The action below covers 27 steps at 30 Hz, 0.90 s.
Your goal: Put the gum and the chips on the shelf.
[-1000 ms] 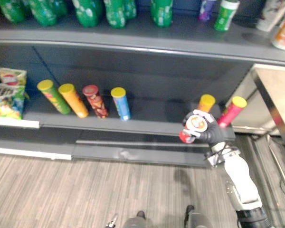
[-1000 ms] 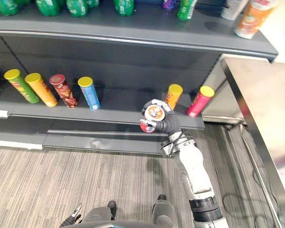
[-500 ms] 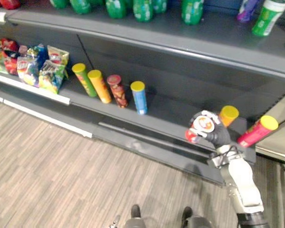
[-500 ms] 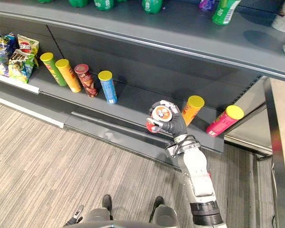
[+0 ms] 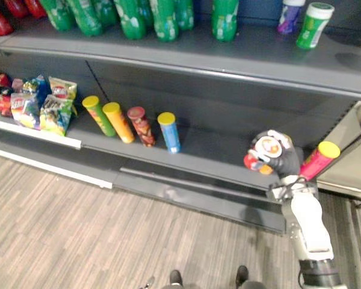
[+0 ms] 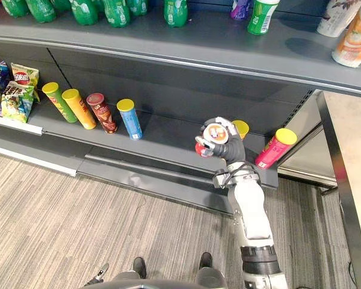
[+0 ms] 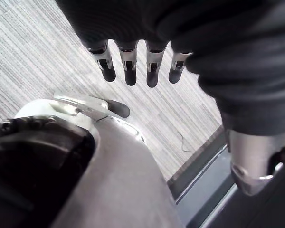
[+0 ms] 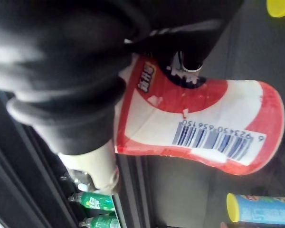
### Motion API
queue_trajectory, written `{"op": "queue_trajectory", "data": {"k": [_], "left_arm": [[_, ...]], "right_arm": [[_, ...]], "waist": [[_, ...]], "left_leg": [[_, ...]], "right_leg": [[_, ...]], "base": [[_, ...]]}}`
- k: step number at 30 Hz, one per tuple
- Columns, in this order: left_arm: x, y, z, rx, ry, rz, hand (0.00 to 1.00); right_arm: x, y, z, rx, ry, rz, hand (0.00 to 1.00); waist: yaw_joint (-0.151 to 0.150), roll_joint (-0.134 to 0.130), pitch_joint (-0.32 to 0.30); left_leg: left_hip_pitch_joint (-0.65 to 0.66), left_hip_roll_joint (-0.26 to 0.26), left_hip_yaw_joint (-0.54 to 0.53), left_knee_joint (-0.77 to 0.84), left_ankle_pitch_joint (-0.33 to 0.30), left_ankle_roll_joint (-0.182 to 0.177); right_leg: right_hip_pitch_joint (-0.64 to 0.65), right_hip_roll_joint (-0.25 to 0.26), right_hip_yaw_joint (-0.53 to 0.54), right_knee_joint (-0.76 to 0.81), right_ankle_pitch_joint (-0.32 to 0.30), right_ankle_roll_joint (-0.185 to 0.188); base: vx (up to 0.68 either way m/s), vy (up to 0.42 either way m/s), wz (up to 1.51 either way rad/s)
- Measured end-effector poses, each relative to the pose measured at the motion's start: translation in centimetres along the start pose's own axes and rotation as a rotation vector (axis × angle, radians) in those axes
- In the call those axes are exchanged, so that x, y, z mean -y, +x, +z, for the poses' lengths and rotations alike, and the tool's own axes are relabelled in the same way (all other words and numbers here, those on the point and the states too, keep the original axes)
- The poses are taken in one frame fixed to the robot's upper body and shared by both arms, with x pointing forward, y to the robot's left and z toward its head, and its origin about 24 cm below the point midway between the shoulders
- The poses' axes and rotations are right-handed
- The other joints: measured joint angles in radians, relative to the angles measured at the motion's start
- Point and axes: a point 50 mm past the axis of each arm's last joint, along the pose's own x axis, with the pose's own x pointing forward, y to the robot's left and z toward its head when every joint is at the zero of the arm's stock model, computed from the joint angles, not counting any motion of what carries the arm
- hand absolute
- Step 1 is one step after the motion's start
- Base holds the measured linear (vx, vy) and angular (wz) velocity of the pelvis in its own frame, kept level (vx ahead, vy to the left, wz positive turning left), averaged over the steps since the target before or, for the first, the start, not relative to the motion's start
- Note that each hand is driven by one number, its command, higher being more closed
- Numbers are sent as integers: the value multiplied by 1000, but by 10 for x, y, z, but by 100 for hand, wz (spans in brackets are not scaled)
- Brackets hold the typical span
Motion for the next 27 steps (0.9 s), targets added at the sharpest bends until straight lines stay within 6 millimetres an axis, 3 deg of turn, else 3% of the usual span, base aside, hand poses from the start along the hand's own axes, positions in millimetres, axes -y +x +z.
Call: {"op": "queue_trajectory", "data": {"k": [11, 27], "left_arm": [[0, 0, 1, -6, 48, -3, 0], [-5, 0, 2, -12, 89, 6, 0]], "right_arm": [[-4, 32, 33, 144, -80, 50, 100], [-20, 56, 63, 246, -152, 193, 100]], "waist": [[2, -16, -12], [1, -39, -37]], "left_leg": [[17, 6, 24, -6, 0, 0], [32, 11, 50, -7, 3, -4]], "right_leg": [[2, 13, 36, -15, 17, -8], [3, 24, 64, -24, 32, -14]], "base": [[-11, -4, -9], [-9, -2, -6]]}}
